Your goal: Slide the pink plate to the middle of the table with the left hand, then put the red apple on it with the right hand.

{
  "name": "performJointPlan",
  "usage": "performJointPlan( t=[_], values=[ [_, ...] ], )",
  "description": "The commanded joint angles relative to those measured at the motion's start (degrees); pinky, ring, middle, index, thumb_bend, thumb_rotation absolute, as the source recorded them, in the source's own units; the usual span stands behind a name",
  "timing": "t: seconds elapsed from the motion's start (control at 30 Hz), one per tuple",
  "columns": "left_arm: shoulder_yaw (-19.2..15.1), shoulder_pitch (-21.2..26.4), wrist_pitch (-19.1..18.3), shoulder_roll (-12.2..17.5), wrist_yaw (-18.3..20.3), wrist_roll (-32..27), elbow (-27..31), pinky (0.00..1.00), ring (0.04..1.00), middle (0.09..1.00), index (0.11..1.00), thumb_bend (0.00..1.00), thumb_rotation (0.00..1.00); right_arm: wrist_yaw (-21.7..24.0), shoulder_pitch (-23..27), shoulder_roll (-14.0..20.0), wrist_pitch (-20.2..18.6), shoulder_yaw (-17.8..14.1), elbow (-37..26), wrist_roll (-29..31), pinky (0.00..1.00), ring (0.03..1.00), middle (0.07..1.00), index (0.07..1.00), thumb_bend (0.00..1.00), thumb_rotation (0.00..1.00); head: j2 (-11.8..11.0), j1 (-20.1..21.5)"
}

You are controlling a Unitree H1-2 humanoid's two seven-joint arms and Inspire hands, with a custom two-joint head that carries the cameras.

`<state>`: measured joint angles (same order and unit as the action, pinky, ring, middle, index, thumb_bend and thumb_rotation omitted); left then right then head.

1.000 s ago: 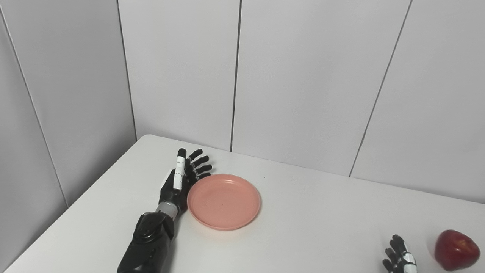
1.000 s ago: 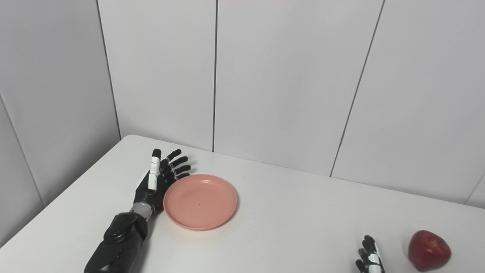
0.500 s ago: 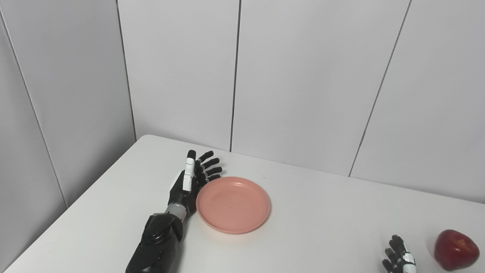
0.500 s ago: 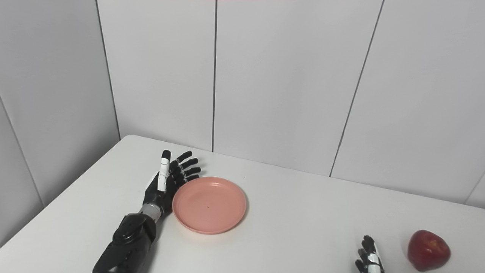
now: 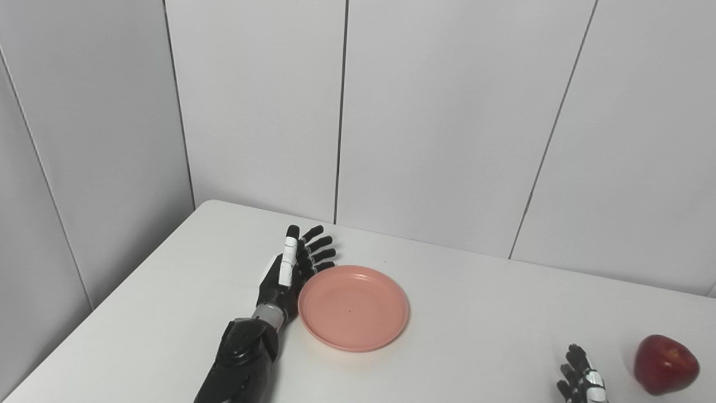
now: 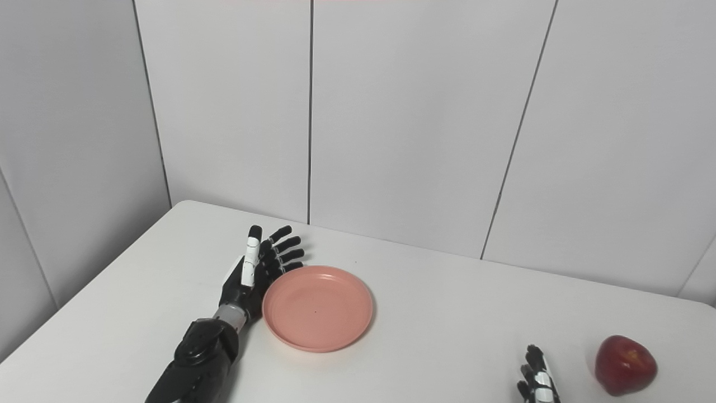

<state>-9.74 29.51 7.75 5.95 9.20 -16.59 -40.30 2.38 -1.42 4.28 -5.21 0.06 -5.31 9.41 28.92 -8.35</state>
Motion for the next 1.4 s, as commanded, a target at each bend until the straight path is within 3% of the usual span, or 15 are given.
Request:
performJointPlan(
  t=[0.0,0.67,1.37],
  values=[
    [0.7,-0.6,-2.4,-0.9,0.0,0.5,-1.2,0.75,0.775,0.830,0.832,0.93,0.98,1.2,-0.9,-1.5,-2.8,1.9,-0.6,-0.1,1.00,0.996,0.983,0.950,0.81,1.00,0.3,0.4],
    [1.9,-1.4,-3.2,-3.2,-1.4,1.9,0.4,0.77,0.767,0.822,0.827,0.92,0.98,0.6,-0.6,-2.1,-2.8,2.9,-1.2,-1.0,1.00,1.000,0.986,0.947,0.81,1.00,1.7,2.5],
    [4.3,-1.7,-4.3,-4.7,-0.9,3.9,1.6,0.72,0.741,0.799,0.815,0.92,0.96,0.4,-0.7,-2.4,-2.8,3.3,-1.4,-2.2,1.00,0.999,0.983,0.949,0.81,1.00,1.9,3.5]
  ],
)
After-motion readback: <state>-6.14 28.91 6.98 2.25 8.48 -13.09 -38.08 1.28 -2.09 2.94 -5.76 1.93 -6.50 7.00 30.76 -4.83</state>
